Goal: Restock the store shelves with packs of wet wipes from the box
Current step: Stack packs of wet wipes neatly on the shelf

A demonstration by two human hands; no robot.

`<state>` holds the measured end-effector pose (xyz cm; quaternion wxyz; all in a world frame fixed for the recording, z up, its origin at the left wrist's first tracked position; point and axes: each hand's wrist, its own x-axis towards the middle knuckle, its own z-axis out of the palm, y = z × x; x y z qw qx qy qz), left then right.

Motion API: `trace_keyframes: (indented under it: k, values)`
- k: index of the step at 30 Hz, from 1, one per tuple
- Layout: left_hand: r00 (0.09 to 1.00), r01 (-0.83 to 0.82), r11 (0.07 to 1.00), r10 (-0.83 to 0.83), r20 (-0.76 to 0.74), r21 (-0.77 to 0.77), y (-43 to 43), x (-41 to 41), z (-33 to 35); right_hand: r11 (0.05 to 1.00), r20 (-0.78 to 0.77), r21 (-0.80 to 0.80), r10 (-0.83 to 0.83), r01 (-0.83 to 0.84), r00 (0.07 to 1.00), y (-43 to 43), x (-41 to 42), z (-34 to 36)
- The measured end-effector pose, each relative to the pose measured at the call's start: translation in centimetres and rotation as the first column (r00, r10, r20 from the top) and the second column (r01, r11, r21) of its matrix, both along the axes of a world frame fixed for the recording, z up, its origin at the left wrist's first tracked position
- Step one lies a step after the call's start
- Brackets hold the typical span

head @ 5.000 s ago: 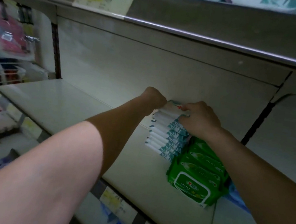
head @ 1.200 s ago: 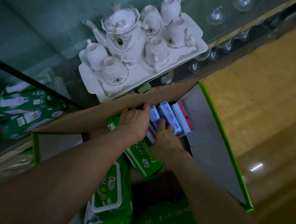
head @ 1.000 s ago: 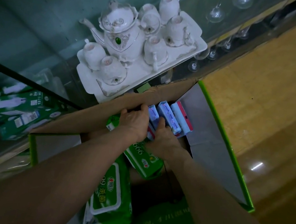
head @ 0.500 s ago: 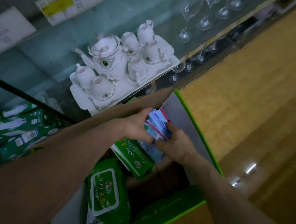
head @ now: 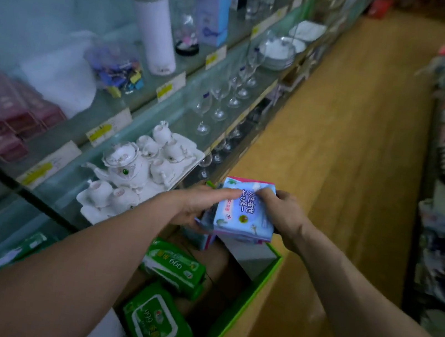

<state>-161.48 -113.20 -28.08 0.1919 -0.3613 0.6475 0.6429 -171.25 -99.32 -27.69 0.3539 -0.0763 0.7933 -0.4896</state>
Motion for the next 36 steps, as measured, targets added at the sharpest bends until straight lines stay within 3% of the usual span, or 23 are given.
trace_keyframes:
  k: [7, 11, 15, 18, 26, 36]
  values:
    - [0.979, 0.177, 0.976, -0.16, -0.128, 0.13, 6.4, -1.5, 8.6, 0.966, -0.199, 0.108, -0.21, 0.234, 0.957, 4.5, 1.2, 8.5]
    - [0.952, 0.244, 0.966, -0.221, -0.213, 0.091, 9.4, -1.8, 13.0, 0.951, -0.274, 0.13, -0.237, 0.281, 0.932, 9.3, 2.0, 13.3]
    - [0.938, 0.284, 0.958, -0.266, -0.222, 0.049, 12.4, -2.5, 17.0, 0.956, -0.049, 0.11, -0.27, 0.274, 0.962, 14.4, 3.7, 17.1]
    - [0.908, 0.368, 0.93, -0.36, -0.213, -0.001, 15.6, -3.1, 20.0, 0.951, -0.078, 0.074, -0.296, 0.301, 0.952, 17.6, 4.4, 19.3]
    - [0.793, 0.535, 0.834, -0.552, -0.258, -0.137, 27.0, -4.3, 26.9, 0.831, -0.289, -0.051, -0.543, 0.554, 0.789, 28.1, 6.2, 25.5]
    - [0.59, 0.749, 0.647, -0.749, -0.302, -0.143, 45.5, -4.4, 31.9, 0.696, -0.341, -0.066, -0.689, 0.715, 0.639, 46.0, 11.0, 30.7]
